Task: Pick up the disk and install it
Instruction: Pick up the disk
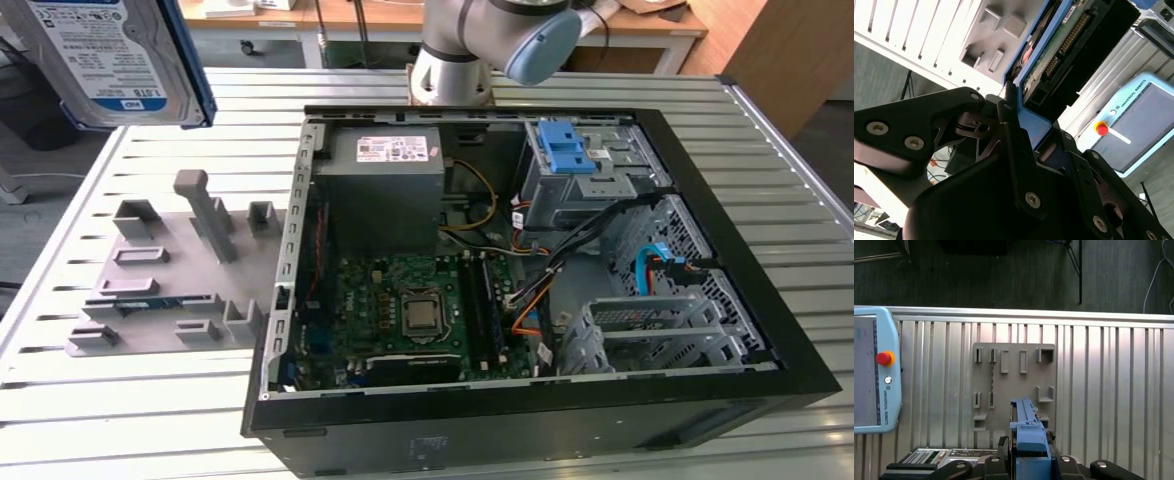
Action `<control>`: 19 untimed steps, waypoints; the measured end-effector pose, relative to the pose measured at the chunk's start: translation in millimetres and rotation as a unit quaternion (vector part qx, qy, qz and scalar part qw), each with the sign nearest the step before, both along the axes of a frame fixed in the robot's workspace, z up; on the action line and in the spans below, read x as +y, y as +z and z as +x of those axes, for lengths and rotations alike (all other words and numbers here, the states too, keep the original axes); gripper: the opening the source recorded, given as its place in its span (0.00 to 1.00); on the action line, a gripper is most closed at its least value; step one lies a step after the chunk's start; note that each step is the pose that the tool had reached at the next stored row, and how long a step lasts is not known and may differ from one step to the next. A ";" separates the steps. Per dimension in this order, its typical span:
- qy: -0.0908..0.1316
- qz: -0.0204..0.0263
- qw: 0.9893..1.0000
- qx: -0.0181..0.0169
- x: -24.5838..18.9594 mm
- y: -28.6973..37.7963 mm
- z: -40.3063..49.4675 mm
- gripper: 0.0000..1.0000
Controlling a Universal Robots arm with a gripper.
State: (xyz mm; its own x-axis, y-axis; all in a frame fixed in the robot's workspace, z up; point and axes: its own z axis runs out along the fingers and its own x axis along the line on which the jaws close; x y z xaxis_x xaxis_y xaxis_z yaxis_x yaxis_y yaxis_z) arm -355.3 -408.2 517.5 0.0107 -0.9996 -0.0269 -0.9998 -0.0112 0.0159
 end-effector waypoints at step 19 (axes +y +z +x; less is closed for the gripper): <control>0.000 0.000 1.000 0.001 -8.1 0.0 27.0 0.36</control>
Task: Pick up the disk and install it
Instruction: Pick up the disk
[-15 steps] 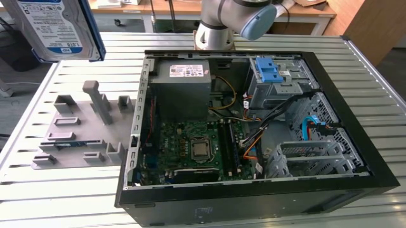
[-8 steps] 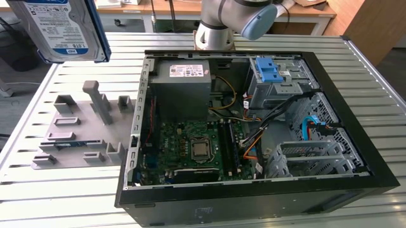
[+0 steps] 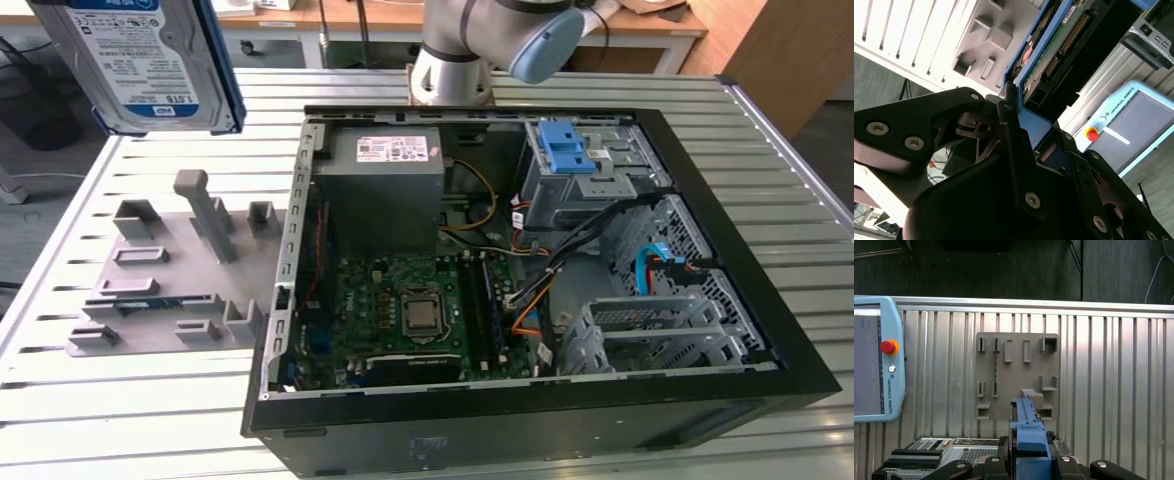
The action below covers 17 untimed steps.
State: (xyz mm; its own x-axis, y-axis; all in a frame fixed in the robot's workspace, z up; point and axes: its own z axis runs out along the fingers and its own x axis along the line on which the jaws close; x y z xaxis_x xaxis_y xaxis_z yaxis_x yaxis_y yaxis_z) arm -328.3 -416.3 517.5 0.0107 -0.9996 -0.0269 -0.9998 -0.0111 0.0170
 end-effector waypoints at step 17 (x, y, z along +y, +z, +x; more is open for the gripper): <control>0.000 0.000 1.000 0.001 -7.2 0.0 25.2 0.36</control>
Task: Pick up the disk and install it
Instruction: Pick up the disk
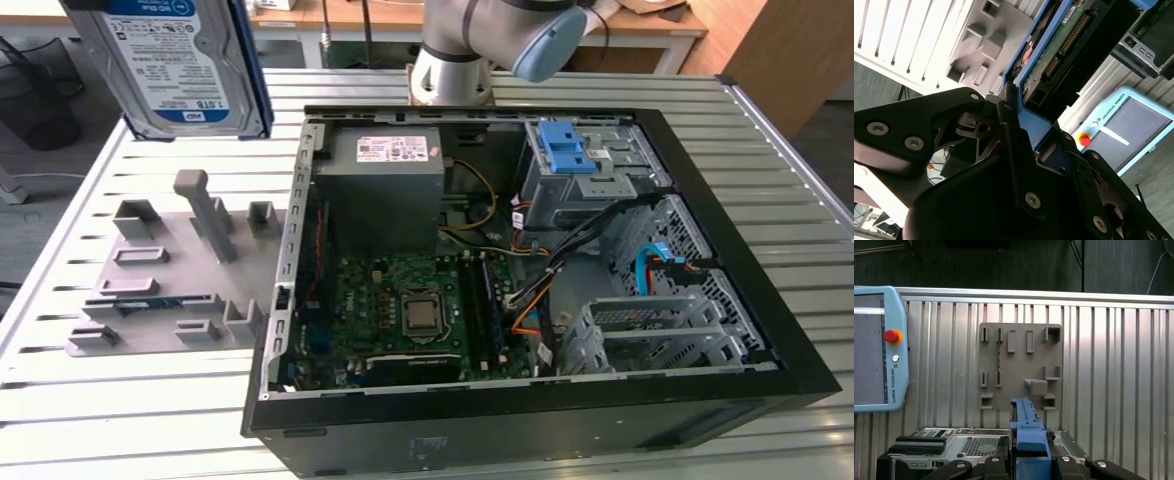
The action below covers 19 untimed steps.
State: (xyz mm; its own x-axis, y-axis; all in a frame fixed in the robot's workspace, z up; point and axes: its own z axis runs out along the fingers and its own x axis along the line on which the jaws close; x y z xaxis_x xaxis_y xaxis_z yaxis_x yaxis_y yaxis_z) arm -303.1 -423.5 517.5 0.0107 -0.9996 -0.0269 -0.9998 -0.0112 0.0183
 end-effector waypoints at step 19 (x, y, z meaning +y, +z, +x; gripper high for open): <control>0.000 0.000 1.000 0.001 -6.2 0.0 32.4 0.36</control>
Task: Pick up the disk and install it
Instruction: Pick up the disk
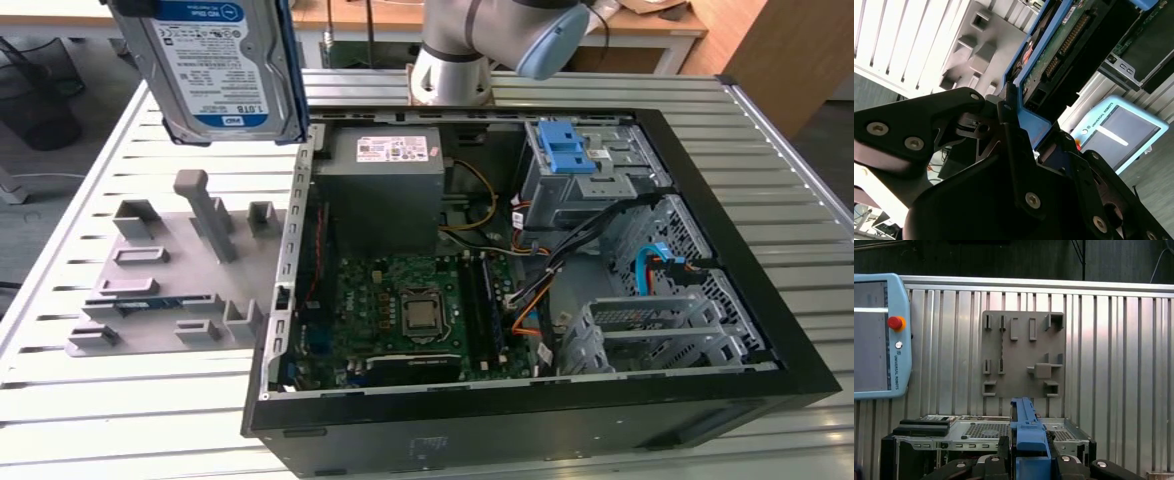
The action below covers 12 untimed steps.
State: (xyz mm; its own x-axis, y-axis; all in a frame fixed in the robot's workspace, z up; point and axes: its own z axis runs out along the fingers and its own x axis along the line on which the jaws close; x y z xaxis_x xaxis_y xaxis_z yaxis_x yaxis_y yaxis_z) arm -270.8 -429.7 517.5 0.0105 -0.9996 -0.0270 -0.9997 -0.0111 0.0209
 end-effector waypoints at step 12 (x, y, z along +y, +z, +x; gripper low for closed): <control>0.000 0.000 1.000 0.001 -3.6 0.0 19.0 0.36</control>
State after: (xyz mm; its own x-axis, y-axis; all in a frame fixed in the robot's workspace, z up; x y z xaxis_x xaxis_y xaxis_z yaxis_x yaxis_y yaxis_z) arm -251.8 -433.3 517.5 0.0105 -0.9996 -0.0269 -0.9997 -0.0111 0.0222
